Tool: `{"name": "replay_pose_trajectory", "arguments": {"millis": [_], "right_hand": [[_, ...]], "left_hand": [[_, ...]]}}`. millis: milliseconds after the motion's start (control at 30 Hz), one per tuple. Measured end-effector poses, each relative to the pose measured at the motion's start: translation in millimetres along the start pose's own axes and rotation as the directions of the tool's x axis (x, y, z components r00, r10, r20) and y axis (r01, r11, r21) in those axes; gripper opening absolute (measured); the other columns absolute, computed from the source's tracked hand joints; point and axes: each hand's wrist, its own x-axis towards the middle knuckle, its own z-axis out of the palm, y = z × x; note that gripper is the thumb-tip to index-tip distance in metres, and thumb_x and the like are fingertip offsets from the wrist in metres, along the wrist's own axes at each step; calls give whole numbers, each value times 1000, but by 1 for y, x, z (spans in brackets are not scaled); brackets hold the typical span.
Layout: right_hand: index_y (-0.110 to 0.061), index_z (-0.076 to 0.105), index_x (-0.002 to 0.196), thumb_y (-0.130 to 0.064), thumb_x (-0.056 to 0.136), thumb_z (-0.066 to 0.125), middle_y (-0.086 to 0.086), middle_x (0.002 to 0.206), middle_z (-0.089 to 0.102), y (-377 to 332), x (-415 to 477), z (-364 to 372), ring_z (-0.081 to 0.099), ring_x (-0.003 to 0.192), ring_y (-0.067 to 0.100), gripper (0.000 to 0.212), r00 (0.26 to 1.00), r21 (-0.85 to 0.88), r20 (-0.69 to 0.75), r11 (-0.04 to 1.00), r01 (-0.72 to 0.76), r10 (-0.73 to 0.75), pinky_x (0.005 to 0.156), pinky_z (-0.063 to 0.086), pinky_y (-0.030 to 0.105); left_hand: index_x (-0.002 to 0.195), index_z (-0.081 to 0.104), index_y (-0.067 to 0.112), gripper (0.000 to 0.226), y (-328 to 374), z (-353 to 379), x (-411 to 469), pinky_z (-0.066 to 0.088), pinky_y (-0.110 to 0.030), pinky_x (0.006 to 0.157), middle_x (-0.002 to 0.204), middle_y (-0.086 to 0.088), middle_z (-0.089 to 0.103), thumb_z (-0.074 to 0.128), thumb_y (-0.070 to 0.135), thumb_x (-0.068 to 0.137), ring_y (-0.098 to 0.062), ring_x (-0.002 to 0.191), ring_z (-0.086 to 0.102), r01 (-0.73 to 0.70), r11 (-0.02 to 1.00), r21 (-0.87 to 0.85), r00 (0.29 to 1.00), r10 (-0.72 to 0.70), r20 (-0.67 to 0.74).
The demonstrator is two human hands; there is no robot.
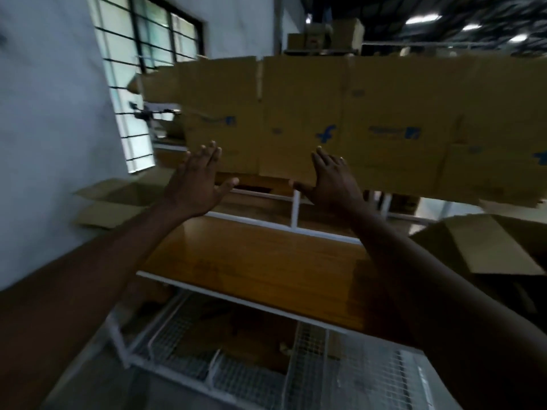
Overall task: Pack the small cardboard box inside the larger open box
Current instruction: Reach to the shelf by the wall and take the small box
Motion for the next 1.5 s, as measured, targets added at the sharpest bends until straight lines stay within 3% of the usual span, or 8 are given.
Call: {"name": "replay_pose_trajectory", "arguments": {"millis": [133,267,633,800,933,1100,1300,1500], "right_hand": [[-12,23,157,-82,86,38,11,165,17,-106,38,39,18,149,32,101,999,104,8,994,40,-41,119,16,48],[-11,22,157,-84,85,36,12,165,16,-188,72,70,18,149,32,103,992,158,22,980,122,-127,119,17,49],[-7,24,155,-86,84,31,15,163,23,-344,192,205,25,147,34,106,952,274,53,921,277,-302,118,23,51],[-10,24,155,-83,87,33,14,162,24,-377,252,289,26,146,34,100,945,339,73,899,276,-318,120,18,51],[-9,36,149,-80,87,42,19,150,44,-392,292,340,43,133,38,94,946,418,83,873,252,-313,110,34,52],[-9,38,148,-77,87,46,16,143,52,-402,327,399,52,124,34,91,936,483,131,845,229,-328,104,37,44],[-13,25,155,-81,84,47,15,152,43,-413,355,469,41,136,38,101,914,531,261,837,133,-311,113,30,50],[-7,22,156,-72,89,51,19,153,39,-426,367,505,37,138,37,98,903,452,305,880,144,-304,116,21,45]], "left_hand": [[157,32,0,92,-123,-23,-40,26,-55,122,165,-22,31,29,72,99,-38,151,32,36,989,140,999,-39,15],[158,30,0,93,-216,-35,-66,27,-56,121,165,-22,30,24,71,98,-39,149,33,97,975,202,993,-108,44],[158,32,1,86,-382,3,-73,28,-53,120,164,-22,34,28,64,100,-38,148,37,145,941,305,982,-175,73],[158,33,3,83,-447,54,-43,28,-52,121,164,-19,36,30,65,101,-35,149,38,153,930,335,976,-196,99],[154,41,1,78,-484,99,-14,31,-51,119,158,-21,44,37,60,102,-36,143,46,157,946,284,976,-192,100],[149,49,5,75,-519,155,21,37,-48,114,150,-19,54,33,62,103,-36,136,53,185,968,171,970,-208,124],[143,56,6,64,-571,230,47,40,-46,112,144,-17,60,45,55,104,-33,132,55,111,984,138,970,-138,201],[144,56,8,69,-624,283,85,40,-47,114,144,-17,59,37,61,104,-34,132,54,54,995,86,960,-75,271]]}}
